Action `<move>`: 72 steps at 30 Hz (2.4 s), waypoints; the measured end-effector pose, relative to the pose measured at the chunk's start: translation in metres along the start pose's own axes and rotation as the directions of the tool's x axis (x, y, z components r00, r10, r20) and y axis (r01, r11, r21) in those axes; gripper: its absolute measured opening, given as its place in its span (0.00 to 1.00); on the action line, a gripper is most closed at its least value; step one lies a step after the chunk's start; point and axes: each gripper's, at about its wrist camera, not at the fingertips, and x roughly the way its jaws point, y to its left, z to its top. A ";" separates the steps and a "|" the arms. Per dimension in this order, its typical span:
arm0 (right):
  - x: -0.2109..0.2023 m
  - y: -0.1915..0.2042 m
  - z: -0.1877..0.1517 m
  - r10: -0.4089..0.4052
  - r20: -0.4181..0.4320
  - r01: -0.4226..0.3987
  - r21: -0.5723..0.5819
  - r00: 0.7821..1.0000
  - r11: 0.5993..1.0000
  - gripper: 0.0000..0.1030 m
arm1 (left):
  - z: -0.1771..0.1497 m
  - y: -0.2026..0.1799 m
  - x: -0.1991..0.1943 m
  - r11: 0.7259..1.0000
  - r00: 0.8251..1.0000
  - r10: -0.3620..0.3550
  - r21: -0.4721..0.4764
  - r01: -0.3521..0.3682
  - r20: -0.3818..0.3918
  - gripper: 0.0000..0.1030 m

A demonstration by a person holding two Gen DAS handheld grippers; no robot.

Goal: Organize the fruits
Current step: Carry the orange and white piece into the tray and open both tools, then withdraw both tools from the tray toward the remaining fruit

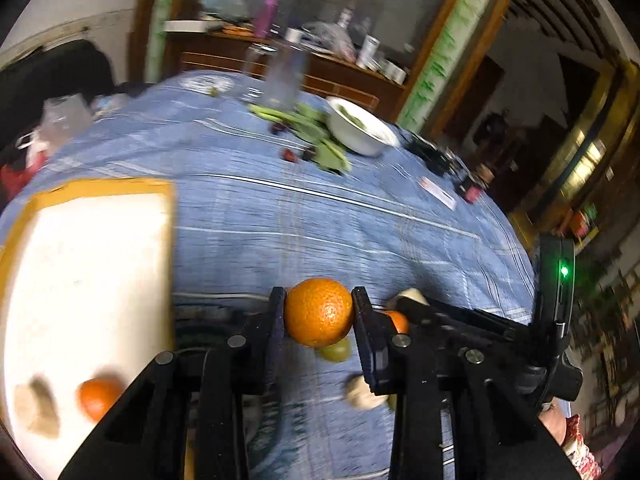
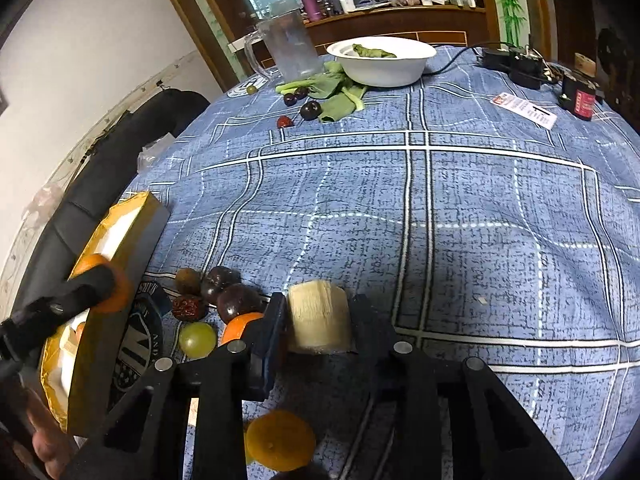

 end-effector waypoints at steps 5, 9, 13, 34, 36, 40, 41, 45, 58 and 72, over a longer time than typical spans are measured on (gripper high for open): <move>-0.017 0.004 -0.004 0.000 0.036 -0.001 0.008 0.999 1.000 0.35 | -0.006 0.045 -0.029 0.992 0.999 0.044 -0.116 -0.041 0.030 0.31; -0.036 0.027 -0.004 0.003 0.075 0.000 -0.043 0.997 0.999 0.35 | -0.013 0.076 -0.049 0.980 0.992 0.120 -0.168 -0.111 0.047 0.31; -0.046 0.064 -0.007 0.051 0.082 -0.042 -0.110 0.995 0.993 0.35 | -0.020 0.100 -0.063 0.954 0.966 0.248 -0.187 -0.232 0.066 0.31; 0.056 0.258 -0.022 0.086 -0.091 -0.118 -0.450 0.992 0.885 0.35 | -0.002 0.179 -0.049 0.926 0.959 0.280 -0.253 -0.279 -0.031 0.32; 0.064 0.260 -0.022 0.075 -0.101 -0.113 -0.448 0.992 0.887 0.36 | -0.003 0.181 -0.051 0.927 0.964 0.265 -0.268 -0.263 -0.030 0.36; 0.068 0.264 -0.020 0.068 -0.092 -0.102 -0.446 0.993 0.889 0.35 | -0.006 0.183 -0.065 0.925 0.969 0.245 -0.302 -0.231 0.011 0.56; 0.067 0.264 -0.020 0.070 -0.090 -0.103 -0.447 0.993 0.888 0.37 | -0.007 0.183 -0.068 0.924 0.971 0.239 -0.312 -0.221 0.020 0.59; 0.057 0.263 -0.017 0.082 -0.062 -0.101 -0.440 0.995 0.892 0.44 | -0.013 0.180 -0.084 0.921 0.973 0.223 -0.339 -0.194 0.050 0.59; -0.038 0.196 -0.029 0.109 0.121 -0.068 -0.300 0.987 0.952 0.62 | -0.038 0.170 -0.125 0.885 0.954 0.288 -0.404 -0.230 0.087 0.69; -0.111 0.014 -0.070 -0.090 0.186 0.062 0.146 0.978 0.987 0.63 | -0.047 0.080 -0.112 0.956 0.974 0.214 -0.222 -0.193 0.077 0.70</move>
